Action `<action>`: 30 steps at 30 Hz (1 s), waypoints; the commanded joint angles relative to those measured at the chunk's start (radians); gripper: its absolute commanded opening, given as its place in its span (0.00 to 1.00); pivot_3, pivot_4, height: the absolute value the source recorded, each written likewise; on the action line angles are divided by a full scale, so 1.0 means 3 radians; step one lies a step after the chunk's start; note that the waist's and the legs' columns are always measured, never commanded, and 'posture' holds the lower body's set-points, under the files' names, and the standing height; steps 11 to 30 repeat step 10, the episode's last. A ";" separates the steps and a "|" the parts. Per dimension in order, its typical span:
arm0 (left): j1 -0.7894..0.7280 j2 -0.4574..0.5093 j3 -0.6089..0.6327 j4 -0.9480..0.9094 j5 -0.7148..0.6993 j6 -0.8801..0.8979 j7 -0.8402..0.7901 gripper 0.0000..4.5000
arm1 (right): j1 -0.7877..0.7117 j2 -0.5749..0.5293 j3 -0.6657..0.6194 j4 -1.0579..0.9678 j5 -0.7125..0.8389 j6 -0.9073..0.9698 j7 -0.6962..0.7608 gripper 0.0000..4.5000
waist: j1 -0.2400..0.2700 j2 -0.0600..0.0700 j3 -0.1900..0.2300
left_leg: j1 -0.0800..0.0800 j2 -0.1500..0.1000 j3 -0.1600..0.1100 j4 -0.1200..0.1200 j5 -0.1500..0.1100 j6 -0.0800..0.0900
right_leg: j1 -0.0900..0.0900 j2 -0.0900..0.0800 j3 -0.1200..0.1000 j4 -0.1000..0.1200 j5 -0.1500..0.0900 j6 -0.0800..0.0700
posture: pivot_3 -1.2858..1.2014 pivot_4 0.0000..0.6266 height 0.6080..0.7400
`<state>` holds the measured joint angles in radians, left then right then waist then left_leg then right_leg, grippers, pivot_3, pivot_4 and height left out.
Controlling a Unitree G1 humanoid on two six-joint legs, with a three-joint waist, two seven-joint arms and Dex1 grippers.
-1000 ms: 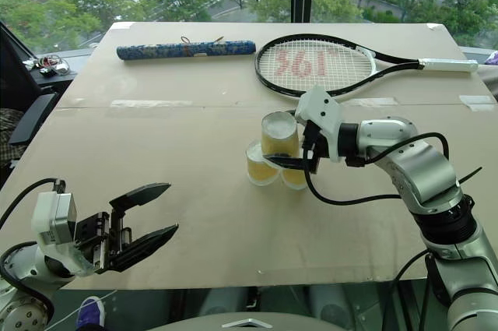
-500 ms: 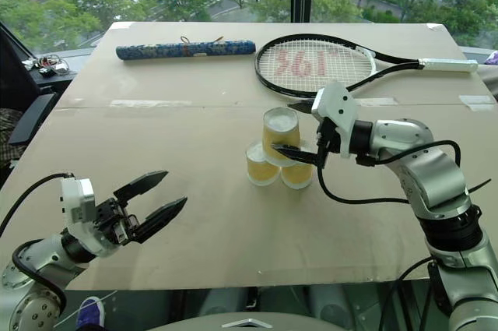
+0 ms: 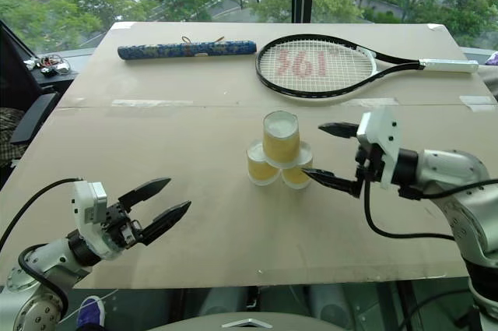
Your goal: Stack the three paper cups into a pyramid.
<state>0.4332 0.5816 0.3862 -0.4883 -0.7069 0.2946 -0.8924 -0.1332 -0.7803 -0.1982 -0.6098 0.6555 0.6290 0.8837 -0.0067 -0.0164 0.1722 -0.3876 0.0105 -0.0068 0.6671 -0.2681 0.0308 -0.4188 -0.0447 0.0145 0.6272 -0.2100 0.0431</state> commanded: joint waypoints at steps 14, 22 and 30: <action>0.0146 0.0160 0.0112 -0.0047 0.0088 0.0030 -0.0039 1.00 | 0.1200 0.0009 -0.0594 0.0242 -0.0562 -0.0688 0.0017 0.98 | 0.0014 -0.0007 -0.0003 | 0.0011 0.0001 0.0006 0.0004 -0.0002 0.0002 | 0.0008 0.0000 0.0004 -0.0002 -0.0006 0.0009 | 0.52 0.24 1.00; 0.0146 0.0160 0.0112 -0.0047 0.0088 0.0030 -0.0039 1.00 | 0.1200 0.0009 -0.0594 0.0242 -0.0562 -0.0688 0.0017 0.98 | 0.0014 -0.0007 -0.0003 | 0.0011 0.0001 0.0006 0.0004 -0.0002 0.0002 | 0.0008 0.0000 0.0004 -0.0002 -0.0006 0.0009 | 0.52 0.24 1.00; 0.0146 0.0160 0.0112 -0.0047 0.0088 0.0030 -0.0039 1.00 | 0.1200 0.0009 -0.0594 0.0242 -0.0562 -0.0688 0.0017 0.98 | 0.0014 -0.0007 -0.0003 | 0.0011 0.0001 0.0006 0.0004 -0.0002 0.0002 | 0.0008 0.0000 0.0004 -0.0002 -0.0006 0.0009 | 0.52 0.24 1.00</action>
